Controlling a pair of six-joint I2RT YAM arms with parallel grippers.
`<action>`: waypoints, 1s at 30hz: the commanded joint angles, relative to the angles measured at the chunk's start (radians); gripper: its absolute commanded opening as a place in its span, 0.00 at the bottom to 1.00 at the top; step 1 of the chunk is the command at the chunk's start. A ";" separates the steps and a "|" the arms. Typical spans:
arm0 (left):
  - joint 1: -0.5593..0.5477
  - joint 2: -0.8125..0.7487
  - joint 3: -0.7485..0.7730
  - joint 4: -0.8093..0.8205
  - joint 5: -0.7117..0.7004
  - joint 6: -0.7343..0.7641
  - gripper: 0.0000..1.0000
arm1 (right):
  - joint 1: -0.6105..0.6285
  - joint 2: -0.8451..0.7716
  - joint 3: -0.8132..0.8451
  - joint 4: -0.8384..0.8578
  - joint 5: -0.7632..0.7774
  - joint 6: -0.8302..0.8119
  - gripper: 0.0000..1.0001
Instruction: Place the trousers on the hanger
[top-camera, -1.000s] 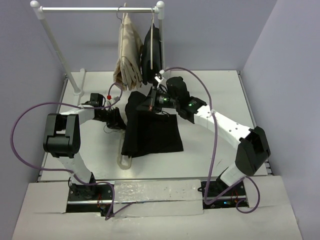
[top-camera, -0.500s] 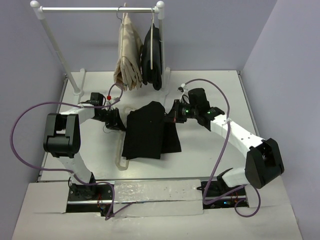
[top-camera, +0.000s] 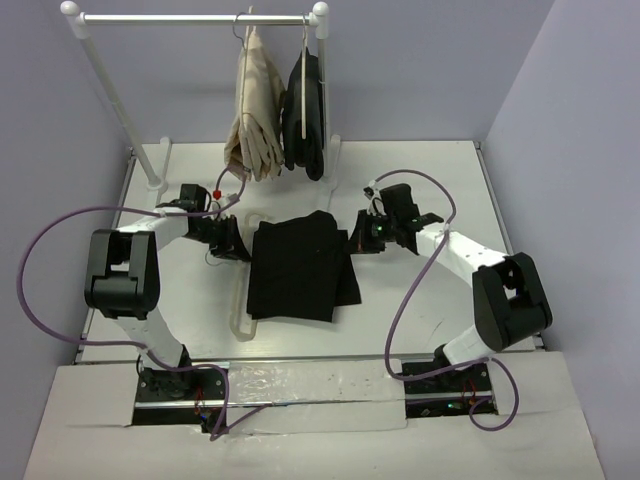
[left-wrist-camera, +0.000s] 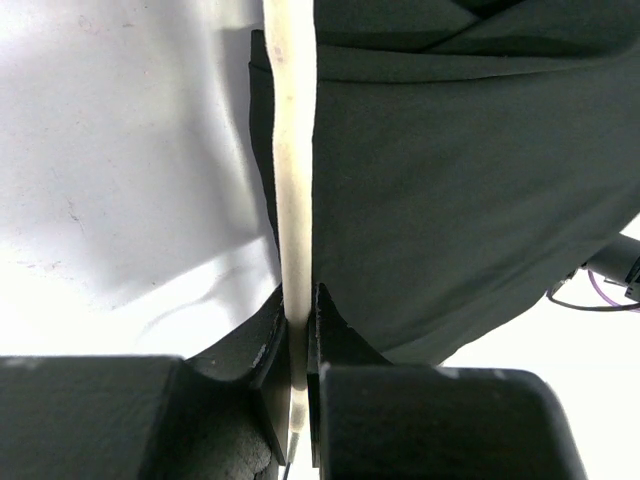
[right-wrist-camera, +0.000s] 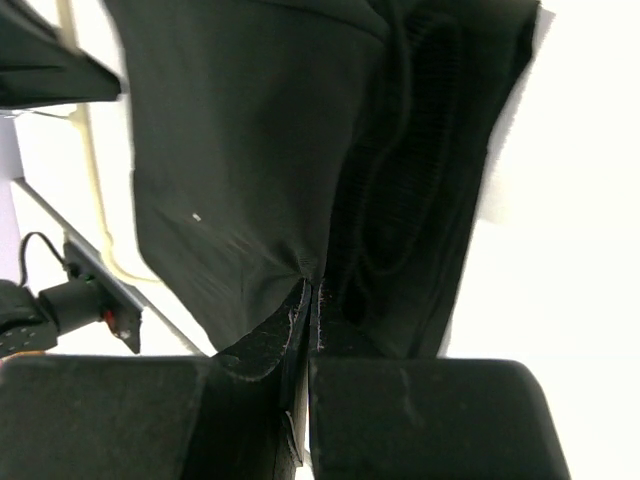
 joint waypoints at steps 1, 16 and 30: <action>0.011 -0.044 0.036 -0.025 -0.071 0.051 0.00 | -0.029 0.036 -0.006 0.024 0.067 -0.037 0.00; 0.011 -0.062 0.008 -0.017 -0.184 0.094 0.00 | -0.058 0.053 0.127 -0.040 0.058 -0.031 0.00; 0.008 -0.067 0.030 -0.039 -0.157 0.063 0.00 | -0.114 0.135 0.066 0.083 0.058 0.035 0.00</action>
